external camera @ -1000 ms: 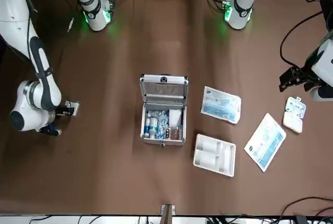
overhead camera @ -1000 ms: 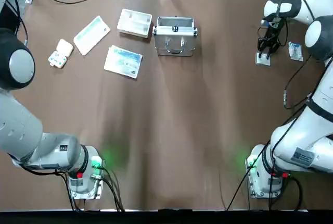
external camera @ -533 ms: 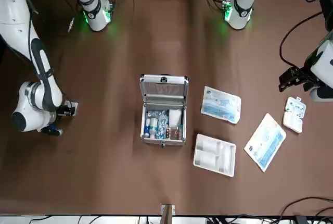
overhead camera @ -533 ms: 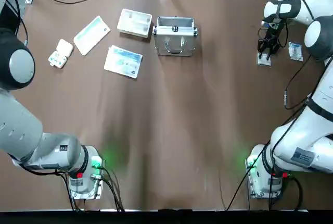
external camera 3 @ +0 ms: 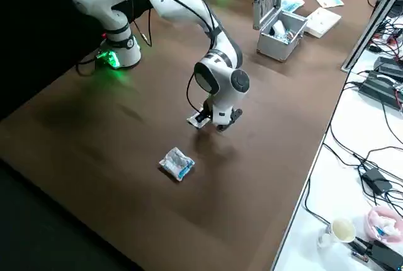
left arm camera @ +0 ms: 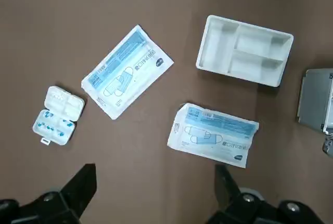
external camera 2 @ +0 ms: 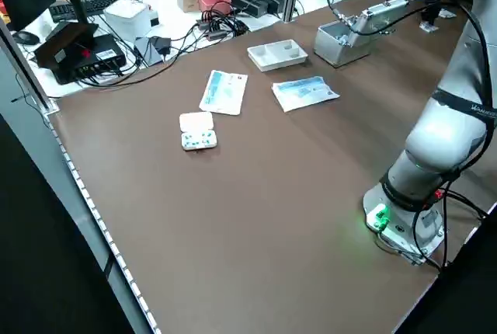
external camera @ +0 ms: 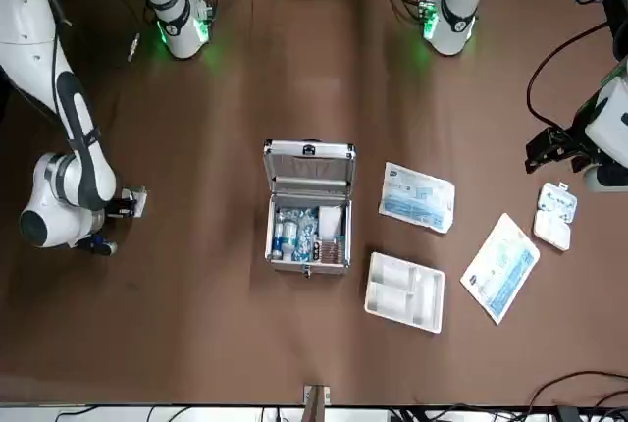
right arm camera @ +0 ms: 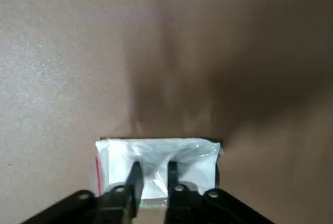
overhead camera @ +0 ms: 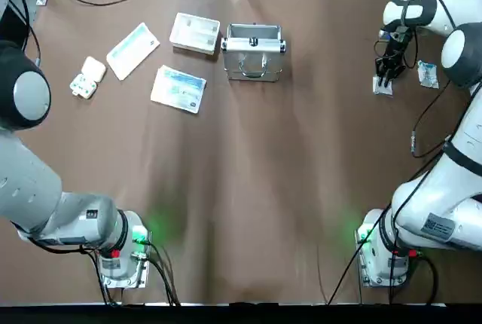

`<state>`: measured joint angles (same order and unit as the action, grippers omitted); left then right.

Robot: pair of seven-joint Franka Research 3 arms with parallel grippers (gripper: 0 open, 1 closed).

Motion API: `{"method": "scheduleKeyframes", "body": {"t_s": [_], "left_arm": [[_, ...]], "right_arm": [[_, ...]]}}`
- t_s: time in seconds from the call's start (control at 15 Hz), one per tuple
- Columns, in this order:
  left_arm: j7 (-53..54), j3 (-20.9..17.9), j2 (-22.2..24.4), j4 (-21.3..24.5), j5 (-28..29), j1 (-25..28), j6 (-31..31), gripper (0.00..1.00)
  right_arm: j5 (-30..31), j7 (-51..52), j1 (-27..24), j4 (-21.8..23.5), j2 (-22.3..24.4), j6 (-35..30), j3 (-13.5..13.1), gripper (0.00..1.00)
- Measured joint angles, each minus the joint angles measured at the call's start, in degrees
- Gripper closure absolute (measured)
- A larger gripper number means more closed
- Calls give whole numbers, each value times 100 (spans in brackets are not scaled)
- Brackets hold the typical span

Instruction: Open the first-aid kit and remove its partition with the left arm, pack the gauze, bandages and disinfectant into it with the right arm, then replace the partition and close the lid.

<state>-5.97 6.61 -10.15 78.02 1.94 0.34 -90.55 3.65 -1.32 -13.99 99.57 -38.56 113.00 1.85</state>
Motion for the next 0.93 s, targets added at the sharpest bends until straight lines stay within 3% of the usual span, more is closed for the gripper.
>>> {"method": "scheduleKeyframes", "body": {"t_s": [0.13,0.2,0.33,0.93], "left_arm": [[0,0,0,1,0,0,0,0],[0,0,0,1,0,-1,-1,0],[1,1,0,2,0,-3,-1,0],[3,9,0,3,0,-9,-3,0]], "right_arm": [[0,-1,0,1,2,-22,0,88],[0,-1,0,1,2,-22,0,88],[0,-2,0,10,0,-24,0,97],[-6,-94,198,-126,-4,63,31,99]]}}
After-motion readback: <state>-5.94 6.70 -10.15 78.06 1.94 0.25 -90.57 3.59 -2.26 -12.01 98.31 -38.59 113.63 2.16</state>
